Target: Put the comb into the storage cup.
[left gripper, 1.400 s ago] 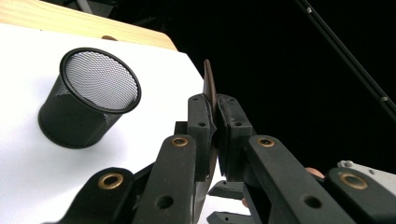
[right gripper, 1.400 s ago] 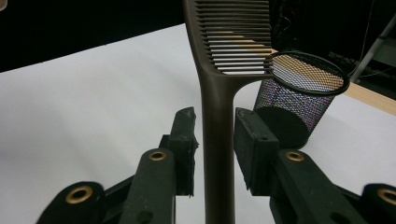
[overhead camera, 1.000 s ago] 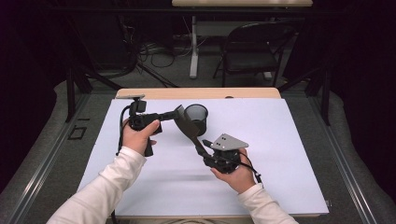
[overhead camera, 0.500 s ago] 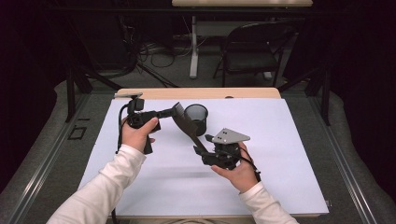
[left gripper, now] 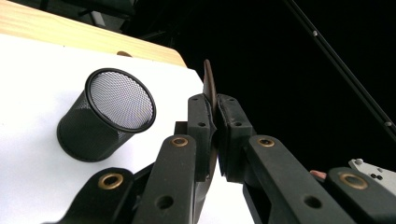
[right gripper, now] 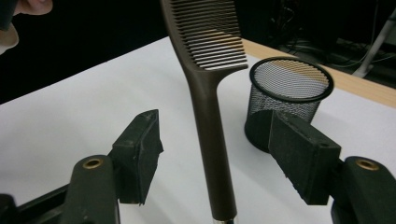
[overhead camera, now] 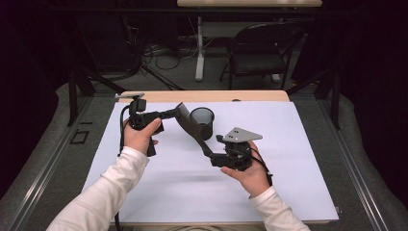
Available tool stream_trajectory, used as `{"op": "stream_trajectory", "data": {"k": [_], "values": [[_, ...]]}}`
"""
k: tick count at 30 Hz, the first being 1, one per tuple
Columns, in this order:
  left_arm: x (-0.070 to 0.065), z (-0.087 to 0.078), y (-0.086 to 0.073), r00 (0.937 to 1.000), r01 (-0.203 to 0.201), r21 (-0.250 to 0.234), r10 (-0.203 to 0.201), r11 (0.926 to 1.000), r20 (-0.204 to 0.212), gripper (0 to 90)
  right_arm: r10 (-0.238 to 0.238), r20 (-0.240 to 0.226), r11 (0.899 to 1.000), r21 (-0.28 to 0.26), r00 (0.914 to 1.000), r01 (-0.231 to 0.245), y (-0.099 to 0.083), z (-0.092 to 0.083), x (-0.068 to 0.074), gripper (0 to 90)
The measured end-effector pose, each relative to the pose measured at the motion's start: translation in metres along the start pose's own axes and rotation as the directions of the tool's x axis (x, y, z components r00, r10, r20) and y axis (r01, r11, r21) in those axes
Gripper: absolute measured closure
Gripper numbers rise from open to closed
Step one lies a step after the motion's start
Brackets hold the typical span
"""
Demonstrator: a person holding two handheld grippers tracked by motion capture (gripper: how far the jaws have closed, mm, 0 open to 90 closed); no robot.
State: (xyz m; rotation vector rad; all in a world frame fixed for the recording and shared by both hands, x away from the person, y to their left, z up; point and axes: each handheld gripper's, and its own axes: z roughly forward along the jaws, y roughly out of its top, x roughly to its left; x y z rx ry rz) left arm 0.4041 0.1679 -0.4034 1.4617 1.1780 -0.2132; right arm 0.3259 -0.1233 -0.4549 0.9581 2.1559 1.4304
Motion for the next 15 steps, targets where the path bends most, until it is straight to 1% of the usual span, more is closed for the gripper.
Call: {"op": "stream_trajectory", "data": {"k": [5, 7, 15], "values": [[-0.0008, 0.0004, 0.0025, 1.0, -0.003, -0.003, 0.003, 1.0, -0.006, 85.0, 0.017, -0.016, 0.999, -0.029, 0.9997, -0.017, 0.0011, -0.0031, -0.0041, 30.7], [-0.0011, 0.0006, 0.0035, 0.9999, -0.004, -0.002, 0.004, 1.0, -0.01, 85.0, 0.018, -0.015, 0.999, -0.038, 0.9997, -0.018, 0.0016, -0.0045, -0.0056, 30.1], [-0.0054, 0.0006, 0.0102, 0.9998, -0.011, -0.006, 0.011, 0.9999, -0.019, 85.1, 0.017, -0.008, 0.999, -0.033, 0.9998, -0.017, 0.004, -0.01, -0.0105, 25.3]]}}
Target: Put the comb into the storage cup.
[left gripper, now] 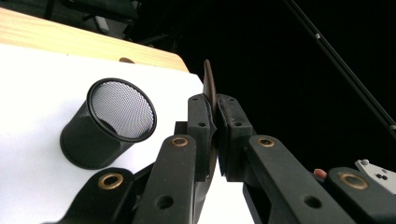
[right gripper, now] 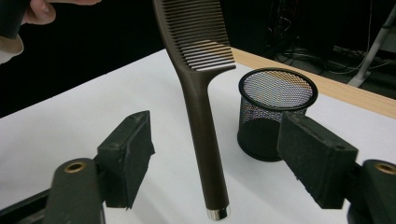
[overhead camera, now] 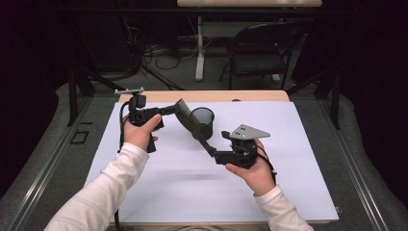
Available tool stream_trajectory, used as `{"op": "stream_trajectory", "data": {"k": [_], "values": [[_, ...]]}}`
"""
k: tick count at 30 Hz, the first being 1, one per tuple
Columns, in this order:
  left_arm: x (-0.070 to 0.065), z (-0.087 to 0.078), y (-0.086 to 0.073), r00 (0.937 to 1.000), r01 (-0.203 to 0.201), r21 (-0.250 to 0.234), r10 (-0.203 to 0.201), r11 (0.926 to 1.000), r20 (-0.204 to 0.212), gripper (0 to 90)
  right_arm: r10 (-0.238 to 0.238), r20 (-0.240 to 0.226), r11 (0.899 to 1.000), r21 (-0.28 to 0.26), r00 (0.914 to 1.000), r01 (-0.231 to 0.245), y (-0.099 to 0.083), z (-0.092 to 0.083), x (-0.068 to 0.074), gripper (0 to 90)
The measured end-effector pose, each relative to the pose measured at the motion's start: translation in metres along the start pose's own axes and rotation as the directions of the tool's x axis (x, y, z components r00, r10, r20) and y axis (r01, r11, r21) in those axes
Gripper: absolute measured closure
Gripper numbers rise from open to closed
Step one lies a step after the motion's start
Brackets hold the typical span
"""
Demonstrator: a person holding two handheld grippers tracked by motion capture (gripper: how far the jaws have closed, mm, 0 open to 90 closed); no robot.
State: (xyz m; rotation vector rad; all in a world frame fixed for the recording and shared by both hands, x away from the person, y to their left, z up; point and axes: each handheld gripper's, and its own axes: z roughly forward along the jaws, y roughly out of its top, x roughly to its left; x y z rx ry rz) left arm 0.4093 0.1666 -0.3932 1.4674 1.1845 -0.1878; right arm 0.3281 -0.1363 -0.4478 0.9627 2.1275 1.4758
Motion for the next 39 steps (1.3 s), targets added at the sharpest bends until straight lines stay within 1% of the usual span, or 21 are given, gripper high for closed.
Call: {"op": "stream_trajectory", "data": {"k": [3, 6, 9, 10, 12, 14, 16, 18, 27, 28, 34, 39], "values": [[-0.001, 0.0, 0.003, 1.0, -0.002, -0.006, 0.002, 1.0, -0.003, 85.0, -0.005, 0.003, 1.0, 0.002, 1.0, 0.005, 0.001, -0.002, -0.001, 23.2], [-0.002, 0.0, 0.006, 0.9999, -0.003, -0.01, 0.003, 0.9999, -0.01, 85.1, 0.009, -0.005, 1.0, 0.003, 1.0, -0.009, 0.002, -0.004, -0.001, 21.8], [-0.002, -0.001, 0.009, 0.9998, -0.003, -0.011, 0.003, 0.9999, -0.017, 85.0, 0.014, 0.0, 1.0, -0.001, 0.9999, -0.014, 0.003, -0.006, -0.002, 20.8], [-0.002, 0.0, 0.01, 0.9998, 0.0, -0.014, 0.0, 0.9999, -0.018, 85.0, 0.012, 0.0, 1.0, 0.001, 0.9999, -0.012, 0.004, -0.006, -0.002, 20.5], [-0.002, 0.0, 0.012, 0.9998, 0.0, -0.017, 0.0, 0.9999, -0.022, 85.1, -0.01, 0.001, 1.0, 0.016, 0.9999, 0.01, 0.003, -0.008, -0.002, 19.5], [-0.003, -0.001, 0.013, 0.9997, -0.004, -0.019, 0.004, 0.9998, -0.024, 85.1, -0.011, 0.001, 1.0, 0.016, 0.9999, 0.011, 0.004, -0.008, -0.002, 19.0], [-0.003, -0.001, 0.015, 0.9996, -0.003, -0.021, 0.002, 0.9998, -0.027, 85.1, -0.002, -0.002, 1.0, 0.011, 1.0, 0.002, 0.004, -0.009, -0.003, 17.9], [-0.003, -0.001, 0.016, 0.9995, -0.004, -0.024, 0.003, 0.9997, -0.032, 85.0, -0.007, -0.017, 1.0, 0.011, 0.9998, 0.007, 0.004, -0.01, -0.003, 15.3], [-0.003, -0.005, 0.024, 0.9991, -0.004, -0.045, 0.002, 0.999, -0.041, 85.0, 0.003, -0.038, 1.0, -0.004, 0.9993, -0.003, 0.006, -0.013, -0.002, 14.6], [-0.003, -0.005, 0.025, 0.999, 0.001, -0.049, -0.003, 0.9988, -0.044, 85.0, 0.004, -0.038, 1.0, -0.005, 0.9993, -0.004, 0.006, -0.013, -0.002, 14.6], [-0.002, -0.007, 0.029, 0.9987, 0.006, -0.062, -0.009, 0.9981, -0.05, 85.1, 0.006, -0.035, 1.0, 0.005, 0.9994, -0.006, 0.006, -0.013, -0.002, 13.5], [-0.002, -0.009, 0.033, 0.9985, 0.006, -0.072, -0.01, 0.9974, -0.054, 85.0, -0.002, -0.041, 1.0, 0.021, 0.9992, 0.003, 0.005, -0.012, -0.002, 8.6]]}}
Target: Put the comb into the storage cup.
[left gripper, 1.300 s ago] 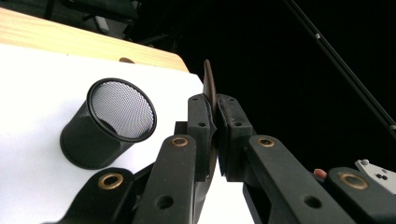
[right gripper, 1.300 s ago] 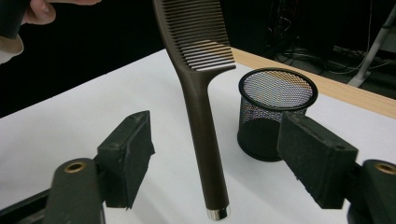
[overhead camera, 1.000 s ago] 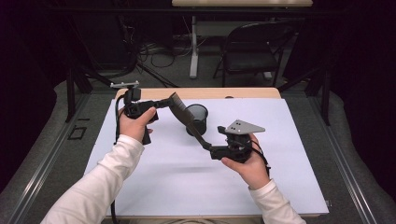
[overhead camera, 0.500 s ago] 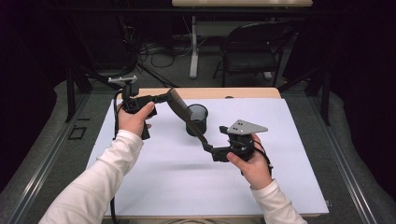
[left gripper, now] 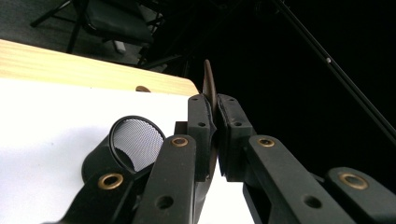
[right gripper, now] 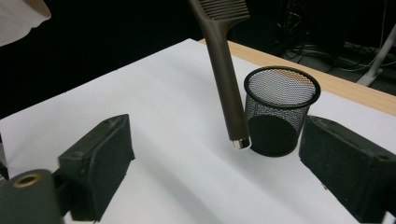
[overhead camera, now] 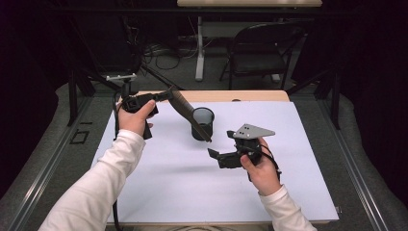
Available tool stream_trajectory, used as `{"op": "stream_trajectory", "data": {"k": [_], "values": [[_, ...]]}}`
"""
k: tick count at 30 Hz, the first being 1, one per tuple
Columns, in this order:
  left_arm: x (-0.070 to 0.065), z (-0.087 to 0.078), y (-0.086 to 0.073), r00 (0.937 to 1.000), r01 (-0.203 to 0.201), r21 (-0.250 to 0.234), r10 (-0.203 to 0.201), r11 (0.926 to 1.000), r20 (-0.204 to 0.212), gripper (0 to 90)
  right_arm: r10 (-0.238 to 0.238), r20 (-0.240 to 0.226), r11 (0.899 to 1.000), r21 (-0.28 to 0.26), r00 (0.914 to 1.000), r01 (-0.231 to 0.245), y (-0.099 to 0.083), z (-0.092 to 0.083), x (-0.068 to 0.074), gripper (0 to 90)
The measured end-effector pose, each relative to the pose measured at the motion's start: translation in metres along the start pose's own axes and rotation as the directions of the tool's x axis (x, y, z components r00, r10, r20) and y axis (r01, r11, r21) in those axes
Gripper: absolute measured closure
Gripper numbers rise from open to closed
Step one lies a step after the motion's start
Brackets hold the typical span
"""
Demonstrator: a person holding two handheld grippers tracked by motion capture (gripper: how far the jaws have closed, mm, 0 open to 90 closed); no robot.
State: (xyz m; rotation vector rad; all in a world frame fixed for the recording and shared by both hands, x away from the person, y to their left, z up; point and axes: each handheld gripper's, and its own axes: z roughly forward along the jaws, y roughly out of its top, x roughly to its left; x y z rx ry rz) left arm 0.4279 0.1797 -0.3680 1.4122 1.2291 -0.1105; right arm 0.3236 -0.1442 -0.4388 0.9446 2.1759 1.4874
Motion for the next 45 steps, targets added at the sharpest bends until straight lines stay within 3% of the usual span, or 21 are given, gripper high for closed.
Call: {"op": "stream_trajectory", "data": {"k": [4, 9, 45], "values": [[-0.001, -0.001, 0.003, 1.0, 0.003, -0.008, -0.003, 1.0, -0.002, 85.0, -0.003, -0.008, 1.0, 0.01, 1.0, 0.004, -0.001, 0.001, 0.001, 7.9], [-0.002, -0.001, 0.006, 1.0, 0.001, -0.016, -0.001, 0.9999, -0.005, 85.0, -0.027, -0.014, 0.999, 0.036, 0.9995, 0.027, -0.002, 0.004, 0.003, 0.0], [-0.006, -0.002, 0.04, 0.9959, 0.0, -0.104, -0.01, 0.9946, -0.09, 85.0, -0.03, -0.012, 0.999, 0.034, 0.9995, 0.03, -0.003, 0.004, 0.001, 0.0]]}}
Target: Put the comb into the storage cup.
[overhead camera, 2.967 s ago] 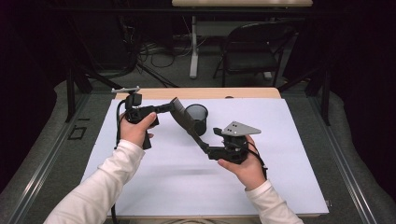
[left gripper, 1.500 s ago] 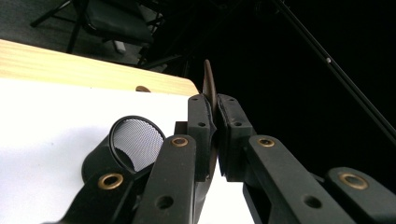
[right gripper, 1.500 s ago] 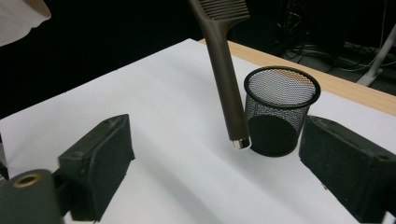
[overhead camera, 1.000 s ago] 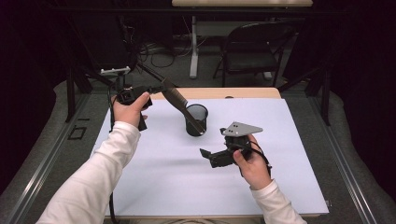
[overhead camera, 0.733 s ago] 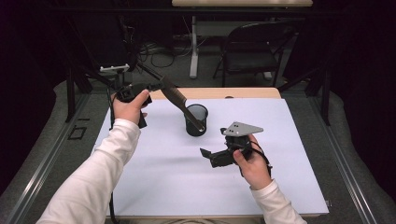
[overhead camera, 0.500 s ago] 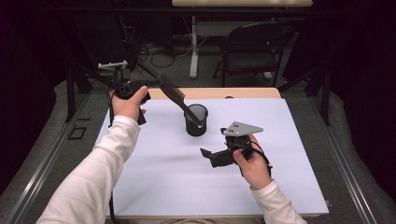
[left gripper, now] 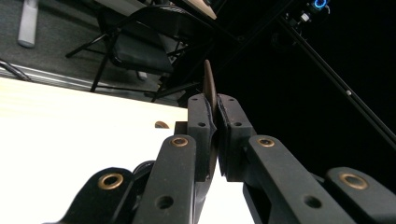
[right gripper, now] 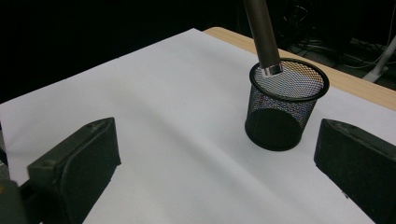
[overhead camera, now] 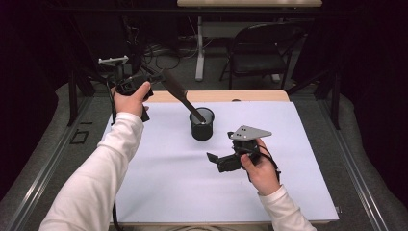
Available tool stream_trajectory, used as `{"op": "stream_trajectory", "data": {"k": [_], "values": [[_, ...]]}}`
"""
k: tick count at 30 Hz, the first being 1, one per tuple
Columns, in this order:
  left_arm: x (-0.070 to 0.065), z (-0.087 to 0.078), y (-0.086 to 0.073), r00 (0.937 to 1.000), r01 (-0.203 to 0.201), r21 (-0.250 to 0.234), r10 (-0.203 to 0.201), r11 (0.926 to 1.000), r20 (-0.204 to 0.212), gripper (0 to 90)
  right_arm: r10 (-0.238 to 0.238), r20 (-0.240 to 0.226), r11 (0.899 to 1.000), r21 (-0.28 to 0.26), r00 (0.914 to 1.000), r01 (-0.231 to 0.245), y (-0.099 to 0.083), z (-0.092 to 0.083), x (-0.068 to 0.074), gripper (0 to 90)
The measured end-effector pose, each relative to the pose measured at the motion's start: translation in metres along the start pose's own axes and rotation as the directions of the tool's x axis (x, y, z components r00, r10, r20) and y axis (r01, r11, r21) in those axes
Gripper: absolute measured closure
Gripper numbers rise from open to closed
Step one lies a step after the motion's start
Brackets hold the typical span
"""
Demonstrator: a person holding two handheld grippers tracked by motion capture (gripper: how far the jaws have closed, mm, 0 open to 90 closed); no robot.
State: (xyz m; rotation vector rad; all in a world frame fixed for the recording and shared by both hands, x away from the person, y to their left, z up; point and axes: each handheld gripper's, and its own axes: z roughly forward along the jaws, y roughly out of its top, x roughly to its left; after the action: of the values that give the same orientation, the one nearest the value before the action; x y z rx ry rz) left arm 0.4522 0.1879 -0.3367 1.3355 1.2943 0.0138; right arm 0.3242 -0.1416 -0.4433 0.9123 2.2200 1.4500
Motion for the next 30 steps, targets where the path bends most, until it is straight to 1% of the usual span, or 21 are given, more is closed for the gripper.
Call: {"op": "stream_trajectory", "data": {"k": [11, 22, 28, 30], "values": [[0.005, 0.003, 0.005, 0.9994, 0.01, -0.021, -0.011, 0.9997, -0.033, 85.1, 0.0, 0.001, 1.0, 0.001, 1.0, 0.0, 0.0, 0.0, 0.0, 0.3], [0.012, 0.008, 0.008, 0.9969, 0.024, -0.04, -0.027, 0.9989, -0.074, 85.1, -0.001, 0.0, 1.0, 0.004, 1.0, 0.001, -0.001, 0.001, -0.001, 0.4], [0.014, 0.012, 0.007, 0.9956, 0.034, -0.045, -0.038, 0.9984, -0.086, 85.0, -0.003, 0.001, 1.0, 0.006, 1.0, 0.003, -0.001, 0.001, -0.001, 0.4], [0.014, 0.013, 0.007, 0.9953, 0.032, -0.045, -0.036, 0.9985, -0.09, 85.0, -0.002, 0.001, 1.0, 0.006, 1.0, 0.002, -0.001, 0.001, -0.001, 0.4]]}}
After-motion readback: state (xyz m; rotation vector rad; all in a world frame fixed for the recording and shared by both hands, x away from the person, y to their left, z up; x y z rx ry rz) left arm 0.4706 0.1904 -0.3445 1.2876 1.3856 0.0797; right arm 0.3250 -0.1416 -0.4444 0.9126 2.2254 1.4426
